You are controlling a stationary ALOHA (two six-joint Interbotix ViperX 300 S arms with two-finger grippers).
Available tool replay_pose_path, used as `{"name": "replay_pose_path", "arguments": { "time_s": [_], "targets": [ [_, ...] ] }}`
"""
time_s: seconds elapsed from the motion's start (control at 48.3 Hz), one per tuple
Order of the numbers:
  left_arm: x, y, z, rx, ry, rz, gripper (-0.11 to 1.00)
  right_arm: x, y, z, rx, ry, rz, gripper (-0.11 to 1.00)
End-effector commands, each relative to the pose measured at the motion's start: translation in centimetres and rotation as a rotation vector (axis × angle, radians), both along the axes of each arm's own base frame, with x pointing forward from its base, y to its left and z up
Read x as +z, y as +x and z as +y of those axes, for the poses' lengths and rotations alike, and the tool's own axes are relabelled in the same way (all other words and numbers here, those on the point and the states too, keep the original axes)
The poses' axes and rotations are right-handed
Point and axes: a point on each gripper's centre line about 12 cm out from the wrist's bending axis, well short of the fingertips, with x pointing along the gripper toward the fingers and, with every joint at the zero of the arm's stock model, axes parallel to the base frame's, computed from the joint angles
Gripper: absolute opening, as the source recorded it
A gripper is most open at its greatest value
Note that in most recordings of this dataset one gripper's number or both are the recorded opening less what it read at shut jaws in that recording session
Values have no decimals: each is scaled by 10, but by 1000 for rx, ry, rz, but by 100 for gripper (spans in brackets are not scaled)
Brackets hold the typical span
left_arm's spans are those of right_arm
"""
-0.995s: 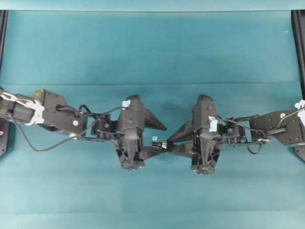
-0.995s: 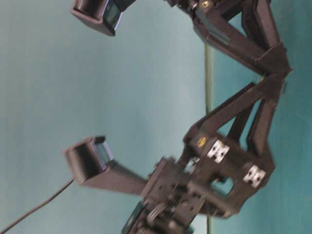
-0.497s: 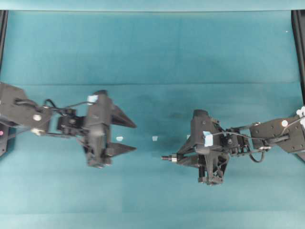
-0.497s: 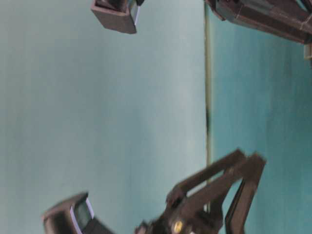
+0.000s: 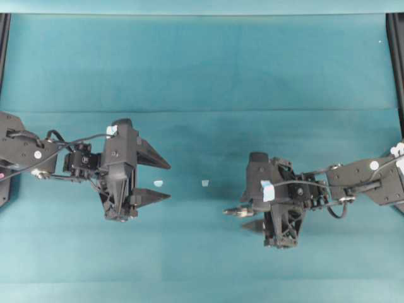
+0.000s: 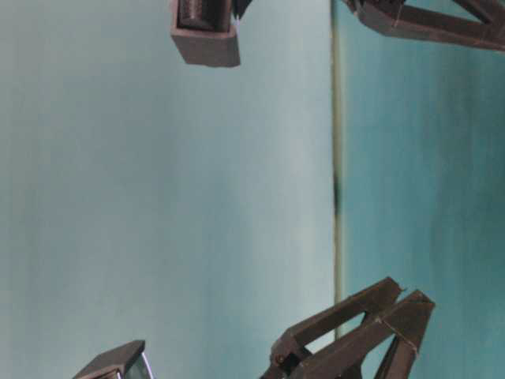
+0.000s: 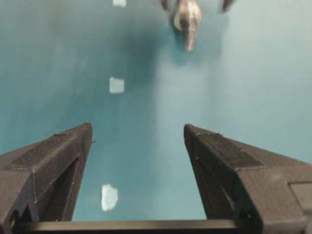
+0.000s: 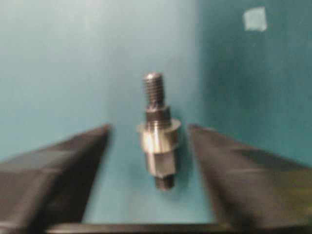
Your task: Insert the washer onto the shaft with both hands.
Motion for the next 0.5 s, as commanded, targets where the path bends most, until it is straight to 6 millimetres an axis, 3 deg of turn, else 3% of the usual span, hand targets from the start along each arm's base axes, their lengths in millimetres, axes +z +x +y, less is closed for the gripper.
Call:
{"name": "replay_pose_path", "arguments": {
  "time_s": [0.0,0.062,0.124,0.477],
  "targets": [
    [7,2,0,0,-1,-21,82,11,4,3,36,-18,-37,63],
    [7,2,0,0,-1,-15,82,13,4,3,47,-27,-45,79],
    [6,1,0,0,0,-6,82,14,4,4,62,-39,-48,87],
    [-1,-7,1,2,6,93,82,26,-3,-15,50,-76,-18,87]
  ]
}}
